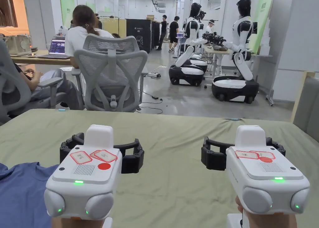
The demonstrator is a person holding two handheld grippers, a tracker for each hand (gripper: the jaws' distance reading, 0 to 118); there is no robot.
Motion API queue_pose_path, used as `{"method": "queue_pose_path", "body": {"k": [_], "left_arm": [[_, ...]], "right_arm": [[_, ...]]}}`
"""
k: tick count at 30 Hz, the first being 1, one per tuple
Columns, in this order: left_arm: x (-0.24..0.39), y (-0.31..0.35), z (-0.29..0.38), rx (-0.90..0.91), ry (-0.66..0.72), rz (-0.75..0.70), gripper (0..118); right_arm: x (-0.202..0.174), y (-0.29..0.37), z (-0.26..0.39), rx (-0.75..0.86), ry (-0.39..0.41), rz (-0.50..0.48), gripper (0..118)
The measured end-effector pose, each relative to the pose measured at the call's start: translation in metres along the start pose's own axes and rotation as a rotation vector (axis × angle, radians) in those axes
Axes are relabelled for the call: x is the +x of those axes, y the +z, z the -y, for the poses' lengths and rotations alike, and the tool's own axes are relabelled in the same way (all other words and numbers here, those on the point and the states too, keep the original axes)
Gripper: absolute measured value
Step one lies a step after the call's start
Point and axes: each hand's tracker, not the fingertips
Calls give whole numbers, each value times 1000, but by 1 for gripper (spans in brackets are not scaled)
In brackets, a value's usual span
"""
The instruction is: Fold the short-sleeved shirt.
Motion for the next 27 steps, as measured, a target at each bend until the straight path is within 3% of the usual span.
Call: {"method": "queue_pose_path", "body": {"k": [22, 23, 24, 26, 27], "left_arm": [[3, -1, 2, -11, 7, 25, 117], [3, -1, 2, -11, 9, 23, 114], [3, -2, 2, -10, 11, 26, 104], [3, -1, 1, -5, 12, 40, 45], [5, -1, 1, -1, 9, 38, 11]], "right_arm": [[2, -1, 5, -28, 17, 12, 116], [2, -1, 5, -29, 18, 11, 110], [2, 0, 5, -27, 20, 8, 95], [3, 2, 4, -24, 15, 0, 25], [3, 2, 4, -24, 18, 16, 1]]}}
